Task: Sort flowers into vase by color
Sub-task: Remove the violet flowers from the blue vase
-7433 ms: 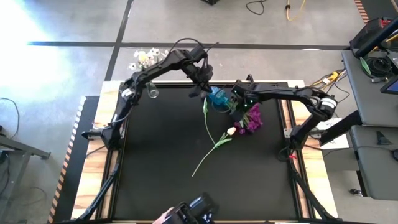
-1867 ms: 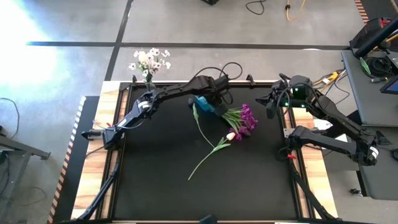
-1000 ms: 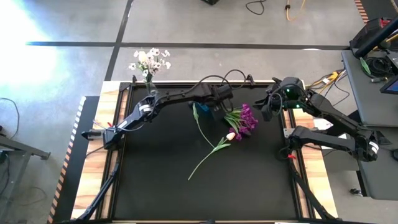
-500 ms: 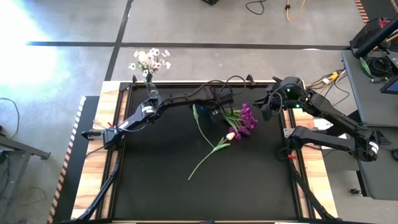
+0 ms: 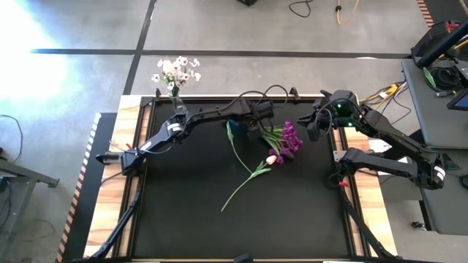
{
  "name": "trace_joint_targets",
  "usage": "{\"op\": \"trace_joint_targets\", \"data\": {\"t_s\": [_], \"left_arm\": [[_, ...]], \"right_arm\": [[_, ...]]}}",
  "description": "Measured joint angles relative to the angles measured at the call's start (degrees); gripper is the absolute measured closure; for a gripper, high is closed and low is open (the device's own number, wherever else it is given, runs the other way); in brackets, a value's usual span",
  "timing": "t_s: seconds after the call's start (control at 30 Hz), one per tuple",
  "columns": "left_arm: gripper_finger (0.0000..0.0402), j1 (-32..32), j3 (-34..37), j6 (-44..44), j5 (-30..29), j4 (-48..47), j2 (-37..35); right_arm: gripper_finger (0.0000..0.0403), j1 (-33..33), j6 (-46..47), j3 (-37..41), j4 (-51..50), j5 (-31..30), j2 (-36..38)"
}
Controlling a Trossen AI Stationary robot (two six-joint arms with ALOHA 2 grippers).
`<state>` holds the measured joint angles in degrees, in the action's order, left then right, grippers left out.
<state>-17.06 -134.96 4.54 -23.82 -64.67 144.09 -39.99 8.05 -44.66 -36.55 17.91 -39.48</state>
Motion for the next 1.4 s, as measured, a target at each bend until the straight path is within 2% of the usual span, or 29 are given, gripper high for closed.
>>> {"op": "trace_joint_targets", "data": {"t_s": [0.33,0.53,0.87,1.0,1.27,1.4], "left_arm": [[0.0398,-1.5,0.0,-1.0,11.7,-0.3,-2.4],[0.0400,-3.5,0.0,0.9,23.4,0.4,-4.7],[0.0401,-5.8,0.0,1.0,31.0,0.3,-6.3],[0.0401,-5.9,0.0,0.9,32.7,0.6,-6.4],[0.0401,-6.3,0.0,-0.6,35.4,0.7,-6.4],[0.0401,-6.5,0.0,-1.5,35.4,0.8,-6.4]], "right_arm": [[0.0378,0.0,-1.6,0.0,0.0,-0.1,0.0],[0.0391,0.0,-1.7,0.0,0.0,-0.1,0.0],[0.0387,0.7,-0.8,0.0,0.0,0.4,0.0],[0.0350,4.4,0.1,0.0,-0.1,0.5,-1.1],[0.0196,13.1,2.0,0.0,3.2,-2.9,-11.3],[0.0143,14.3,1.7,0.0,4.9,-3.0,-17.2]]}}
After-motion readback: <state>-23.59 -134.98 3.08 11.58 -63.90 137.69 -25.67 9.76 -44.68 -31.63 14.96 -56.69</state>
